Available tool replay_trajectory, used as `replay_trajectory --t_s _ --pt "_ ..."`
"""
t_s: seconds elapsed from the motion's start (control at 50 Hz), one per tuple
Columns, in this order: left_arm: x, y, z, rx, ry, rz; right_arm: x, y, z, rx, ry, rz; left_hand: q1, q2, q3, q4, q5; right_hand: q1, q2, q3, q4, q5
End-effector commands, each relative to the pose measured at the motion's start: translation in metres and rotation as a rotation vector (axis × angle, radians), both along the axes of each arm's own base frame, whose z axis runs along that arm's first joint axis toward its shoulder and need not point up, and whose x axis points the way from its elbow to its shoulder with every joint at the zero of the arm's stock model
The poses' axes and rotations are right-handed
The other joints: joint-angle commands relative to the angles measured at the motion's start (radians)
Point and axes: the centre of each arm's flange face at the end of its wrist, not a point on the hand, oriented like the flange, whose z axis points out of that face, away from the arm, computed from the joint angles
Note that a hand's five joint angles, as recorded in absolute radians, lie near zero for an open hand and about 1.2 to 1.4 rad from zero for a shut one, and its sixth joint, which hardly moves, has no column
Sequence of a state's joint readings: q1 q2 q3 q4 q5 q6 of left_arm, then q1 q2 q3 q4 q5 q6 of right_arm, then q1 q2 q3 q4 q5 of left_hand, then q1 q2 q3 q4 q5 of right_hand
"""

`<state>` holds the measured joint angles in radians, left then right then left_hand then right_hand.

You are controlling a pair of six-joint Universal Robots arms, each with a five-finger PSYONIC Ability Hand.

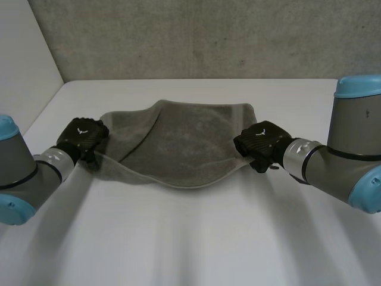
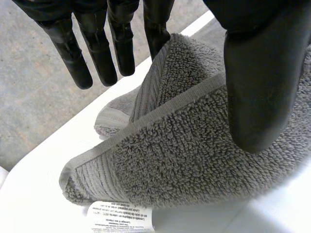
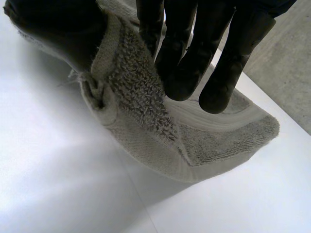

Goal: Fold the towel.

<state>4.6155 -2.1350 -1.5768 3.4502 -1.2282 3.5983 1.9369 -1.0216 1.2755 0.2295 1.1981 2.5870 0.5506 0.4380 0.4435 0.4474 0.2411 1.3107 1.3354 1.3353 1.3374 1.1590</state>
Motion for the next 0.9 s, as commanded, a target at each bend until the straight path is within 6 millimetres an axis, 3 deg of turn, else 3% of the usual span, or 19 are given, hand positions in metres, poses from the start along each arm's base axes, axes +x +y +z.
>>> replay_trajectory --t_s 0.02,0.2,0.3,0.38,0.56,0.9 --pt "0.002 0.011 -0.004 0.027 -0.001 -0.002 0.000 -0.003 0.000 -0.004 -0.003 -0.007 -0.006 0.107 0.101 0.097 0.129 0.086 0.061 0.061 0.059 0.063" --pt "0.005 0.024 0.012 -0.005 0.004 0.001 -0.010 -0.013 0.002 -0.016 -0.007 -0.044 0.006 0.119 0.113 0.110 0.141 0.086 0.061 0.061 0.059 0.063" --pt "0.003 0.029 0.027 -0.101 0.025 -0.002 -0.011 -0.014 0.001 -0.014 -0.006 -0.045 -0.219 -0.107 -0.112 -0.116 -0.084 0.086 0.061 0.061 0.059 0.063" --pt "-0.001 0.037 0.032 -0.140 0.030 -0.024 -0.011 -0.014 0.000 -0.011 -0.005 -0.047 -0.255 -0.142 -0.148 -0.152 -0.120 0.086 0.061 0.061 0.059 0.063" --pt "-0.031 0.067 0.024 -0.106 0.060 -0.243 -0.011 -0.015 -0.005 -0.001 -0.002 -0.045 -0.164 -0.052 -0.057 -0.061 -0.029 0.086 0.061 0.061 0.059 0.063" --pt "-0.030 0.060 0.007 -0.049 0.053 -0.250 -0.011 -0.014 -0.010 0.013 0.003 -0.045 -0.005 0.107 0.102 0.098 0.130 0.086 0.061 0.061 0.059 0.063"
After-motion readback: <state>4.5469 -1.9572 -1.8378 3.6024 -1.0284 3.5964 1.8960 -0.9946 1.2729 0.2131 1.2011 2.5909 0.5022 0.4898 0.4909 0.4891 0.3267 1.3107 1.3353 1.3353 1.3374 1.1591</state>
